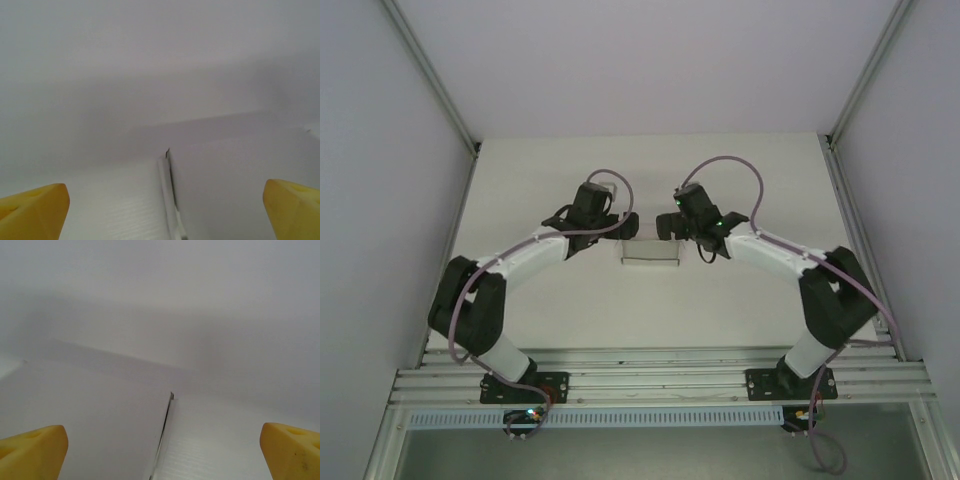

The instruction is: Assemble paper box

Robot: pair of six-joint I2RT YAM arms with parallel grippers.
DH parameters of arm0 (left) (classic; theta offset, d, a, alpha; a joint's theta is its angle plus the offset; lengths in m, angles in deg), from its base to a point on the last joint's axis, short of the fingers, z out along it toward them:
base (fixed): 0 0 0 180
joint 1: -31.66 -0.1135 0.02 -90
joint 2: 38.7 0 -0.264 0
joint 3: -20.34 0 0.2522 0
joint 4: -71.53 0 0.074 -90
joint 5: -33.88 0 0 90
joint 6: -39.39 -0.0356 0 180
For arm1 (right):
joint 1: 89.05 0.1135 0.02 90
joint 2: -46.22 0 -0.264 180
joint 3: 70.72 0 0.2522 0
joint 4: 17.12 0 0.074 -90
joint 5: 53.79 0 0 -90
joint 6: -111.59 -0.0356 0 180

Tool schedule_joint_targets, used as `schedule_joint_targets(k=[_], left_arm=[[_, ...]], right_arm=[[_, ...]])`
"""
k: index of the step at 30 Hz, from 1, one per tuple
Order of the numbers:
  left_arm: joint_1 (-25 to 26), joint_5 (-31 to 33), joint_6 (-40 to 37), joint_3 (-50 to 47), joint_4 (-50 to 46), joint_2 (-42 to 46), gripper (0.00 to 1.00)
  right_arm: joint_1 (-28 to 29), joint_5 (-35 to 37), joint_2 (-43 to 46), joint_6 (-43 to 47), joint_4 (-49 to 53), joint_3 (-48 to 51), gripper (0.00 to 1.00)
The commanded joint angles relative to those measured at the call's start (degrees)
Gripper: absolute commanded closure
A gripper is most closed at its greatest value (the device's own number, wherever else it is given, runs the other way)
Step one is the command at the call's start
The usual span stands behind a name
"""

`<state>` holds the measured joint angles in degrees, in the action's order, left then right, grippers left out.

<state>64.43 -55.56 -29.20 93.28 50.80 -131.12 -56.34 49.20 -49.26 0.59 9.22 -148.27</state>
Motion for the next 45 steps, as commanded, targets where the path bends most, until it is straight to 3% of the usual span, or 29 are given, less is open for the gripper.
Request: schedule_joint_targets(k=[1,7,13,18,21,24,31,38,45], left_arm=[[-0.58,-5.17,0.94,1.47,-0.74,-0.81,0.00],[-0.93,-9.18,1.66,-0.28,0.85,-3.20,0.00],[-1.33,-14.15,2.44,0.41,0.94,-6.81,0.03],[-2.11,-18.14,3.91,-0.01,2.99,-9.36,0.18],[-2.70,-21.46,5.51,-0.95,5.40,-10.34,0.31],[-3.07,-22.84,6.59,-2.28,7.36,-10.55,0.51],[-4.80,-24.68,8.49,-5.89,11.13,-10.59,0.73],[-6.56,-27.33,10.87,-10.82,19.89,-10.22,0.87],[-8.52,-31.08,15.10,-16.10,31.47,-10.14,0.87]], right_arm=[[-0.19,-2.82,-3.46,-1.01,3.17,-0.37,0.00],[-0.19,-6.00,-5.39,-4.77,-2.27,6.22,0.00],[-0.14,-4.73,-4.78,-5.44,-2.64,8.10,0.00],[-0.17,-4.22,-3.02,-5.02,-3.44,8.69,0.00],[-0.18,-4.03,-2.75,-5.01,-3.29,8.68,0.00],[-0.13,-3.75,-2.53,-5.46,-3.24,8.85,0.00],[-0.36,-3.35,0.67,-7.62,-5.65,10.64,0.01],[-1.75,-6.86,4.23,-12.41,-7.00,12.37,0.00],[-4.21,-13.10,5.16,-17.42,-10.99,14.86,0.00]])
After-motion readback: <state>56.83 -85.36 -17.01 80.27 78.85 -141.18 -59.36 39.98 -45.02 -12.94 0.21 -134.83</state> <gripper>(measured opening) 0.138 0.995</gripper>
